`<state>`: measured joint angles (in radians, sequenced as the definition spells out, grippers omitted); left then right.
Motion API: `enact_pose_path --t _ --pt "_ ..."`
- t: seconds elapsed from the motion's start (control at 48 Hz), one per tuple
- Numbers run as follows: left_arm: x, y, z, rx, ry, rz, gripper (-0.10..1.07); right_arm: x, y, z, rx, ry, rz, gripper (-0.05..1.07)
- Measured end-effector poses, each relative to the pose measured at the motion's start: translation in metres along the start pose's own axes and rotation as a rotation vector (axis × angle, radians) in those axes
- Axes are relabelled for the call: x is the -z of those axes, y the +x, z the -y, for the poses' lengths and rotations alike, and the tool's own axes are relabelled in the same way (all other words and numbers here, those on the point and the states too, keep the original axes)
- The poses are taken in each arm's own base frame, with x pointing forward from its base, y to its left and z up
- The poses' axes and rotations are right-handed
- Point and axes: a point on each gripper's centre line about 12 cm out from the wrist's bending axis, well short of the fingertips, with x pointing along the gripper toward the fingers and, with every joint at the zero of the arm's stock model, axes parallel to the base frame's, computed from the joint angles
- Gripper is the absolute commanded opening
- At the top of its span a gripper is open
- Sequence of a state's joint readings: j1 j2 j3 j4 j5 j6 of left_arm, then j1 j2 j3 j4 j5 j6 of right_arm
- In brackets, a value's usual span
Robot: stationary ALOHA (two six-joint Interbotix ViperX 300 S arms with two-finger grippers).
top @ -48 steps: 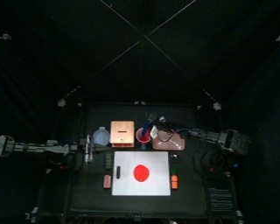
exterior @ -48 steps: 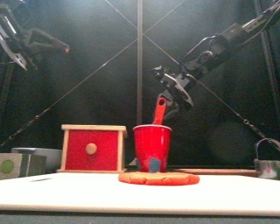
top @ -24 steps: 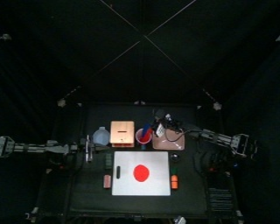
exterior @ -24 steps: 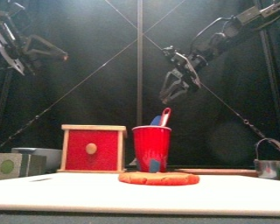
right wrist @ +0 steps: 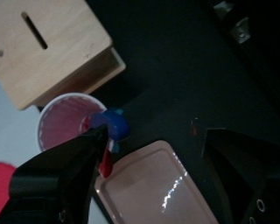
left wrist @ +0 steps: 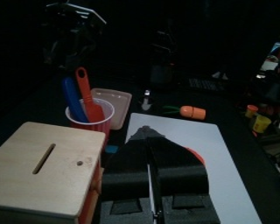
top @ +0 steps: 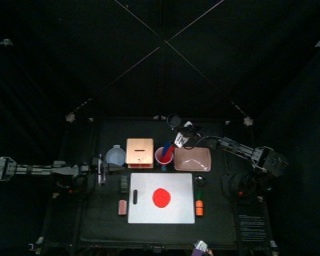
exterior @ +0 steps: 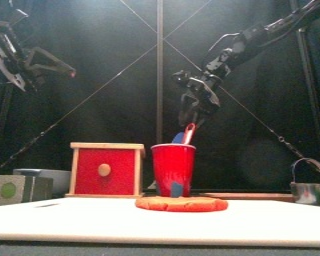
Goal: Cut dough in half with pizza cutter
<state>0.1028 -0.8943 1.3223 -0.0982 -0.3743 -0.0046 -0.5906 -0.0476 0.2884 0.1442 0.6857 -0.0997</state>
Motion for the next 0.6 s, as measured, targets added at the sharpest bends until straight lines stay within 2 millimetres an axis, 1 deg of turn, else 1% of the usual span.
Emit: enact_pose_path --t 0.188,0.292,0.417,0.521,0.604 --pt "0.001 0.0 -0.002 -0.011 0.0 -0.002 0.02 -0.01 0.011 0.0 -0.135 -0.02 -0.115 1.02" --pt "0.001 0.0 -0.003 -0.016 -0.001 -0.003 0.02 -0.019 0.015 0.01 -0.185 0.011 -0.128 1.02" --pt "0.001 0.0 -0.003 -0.019 -0.009 -0.002 0.02 -0.023 0.017 0.026 -0.185 0.02 -0.145 1.02" --pt "0.001 0.0 -0.004 -0.023 -0.022 -0.001 0.02 -0.019 0.021 0.033 -0.192 0.03 -0.187 1.02" --pt "0.002 -0.001 -0.004 -0.026 -0.028 -0.003 0.02 -0.013 0.028 0.032 -0.209 0.036 -0.225 1.02"
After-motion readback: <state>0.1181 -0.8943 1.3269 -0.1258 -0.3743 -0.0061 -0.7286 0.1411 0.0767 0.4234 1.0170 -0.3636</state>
